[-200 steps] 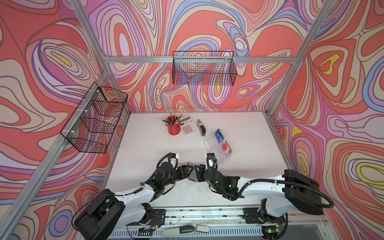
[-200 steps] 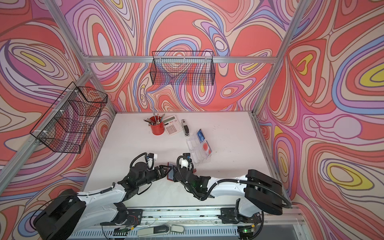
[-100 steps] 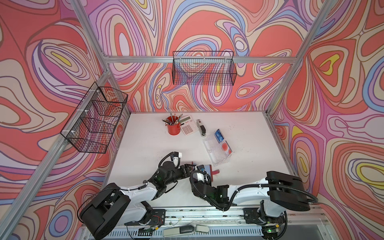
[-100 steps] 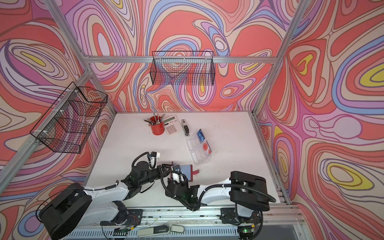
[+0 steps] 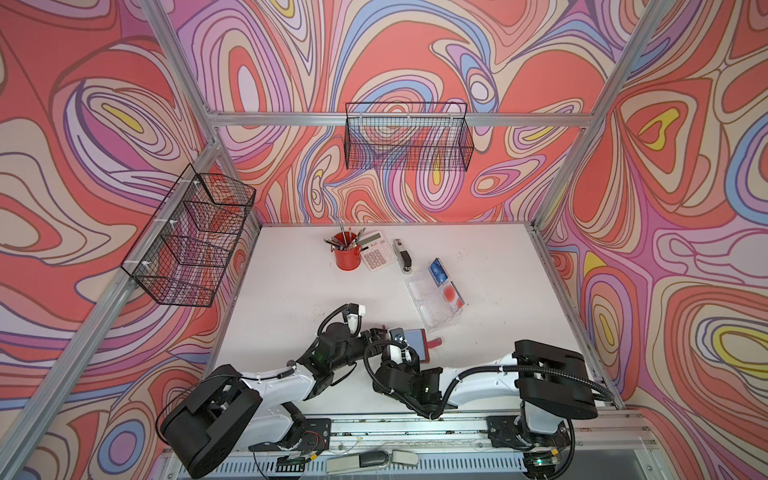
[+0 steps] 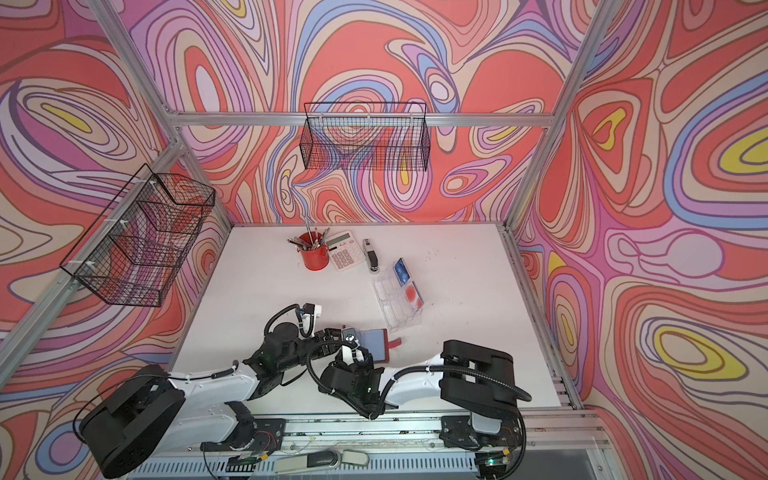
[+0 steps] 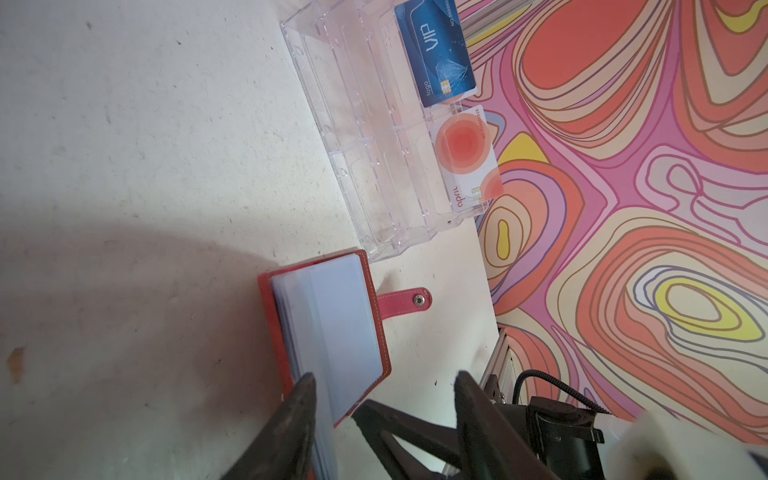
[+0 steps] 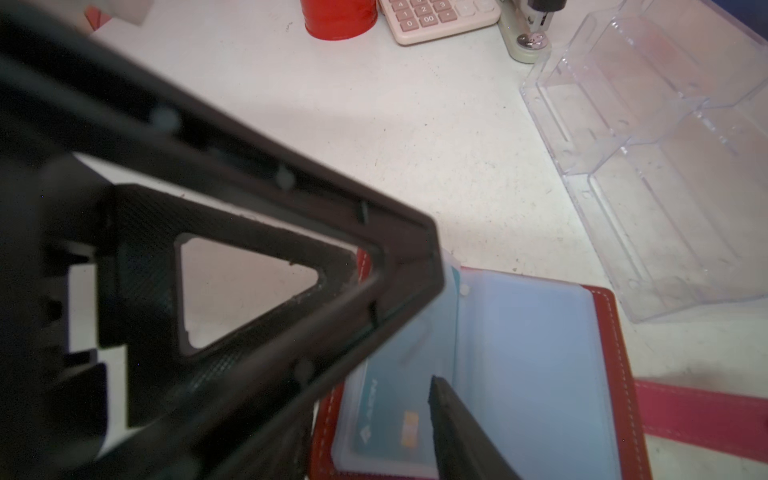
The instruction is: Put the credit cards into the card holder
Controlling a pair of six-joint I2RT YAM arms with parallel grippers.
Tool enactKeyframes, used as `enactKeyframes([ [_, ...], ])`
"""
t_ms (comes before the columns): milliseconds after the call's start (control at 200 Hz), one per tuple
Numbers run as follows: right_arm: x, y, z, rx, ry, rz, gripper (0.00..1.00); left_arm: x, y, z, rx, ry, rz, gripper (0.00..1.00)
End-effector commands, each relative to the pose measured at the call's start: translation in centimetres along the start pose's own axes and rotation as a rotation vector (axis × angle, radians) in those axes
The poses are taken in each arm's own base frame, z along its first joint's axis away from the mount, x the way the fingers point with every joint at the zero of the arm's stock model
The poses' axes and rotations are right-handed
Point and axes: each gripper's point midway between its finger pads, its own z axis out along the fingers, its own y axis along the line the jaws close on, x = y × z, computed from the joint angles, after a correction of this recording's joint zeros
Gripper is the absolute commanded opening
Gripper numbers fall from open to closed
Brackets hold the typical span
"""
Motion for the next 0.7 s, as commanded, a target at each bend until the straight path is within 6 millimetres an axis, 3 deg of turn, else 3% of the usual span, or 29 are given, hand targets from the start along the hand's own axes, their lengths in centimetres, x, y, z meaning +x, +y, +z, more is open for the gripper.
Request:
enactKeyframes([
  [0, 0.3, -1.0, 0.1, 0.048, -0.012, 0.008, 0.42, -0.6, -1.5, 0.3, 0.046, -0.013, 0.003, 0.55],
  [160, 0.0, -1.1, -0.1, 0.049, -0.017, 0.026, 0.16, -0.7, -1.7, 0.2, 0.055, -0.016, 0.004, 0.55],
  [265, -0.6, -0.9, -0.4, 0.041, -0.026, 0.037, 0.06, -0.8, -1.7, -0.1, 0.052, -0.026, 0.007, 0.55],
  [376, -1.3, -1.1, -0.9, 0.029, -0.037, 0.036, 0.14, -1.4, -0.1, -1.2, -0.047, -0.082, 0.002, 0.55],
  [431, -1.8, -1.7, -1.5, 0.022, -0.047, 0.051, 0.22, -1.5, 1.9, -2.2, -0.170, -0.103, -0.018, 0.55],
  [516, -2.6, -4.2, -1.6, 0.040, -0.011, 0.103, 0.28, -1.6, 4.1, -4.2, -0.330, -0.122, -0.019, 0.56],
  [696, -0.9, -9.9, 1.1, 0.124, 0.192, 0.160, 0.36, -0.9, 4.8, -6.4, -0.385, -0.113, -0.024, 0.58],
])
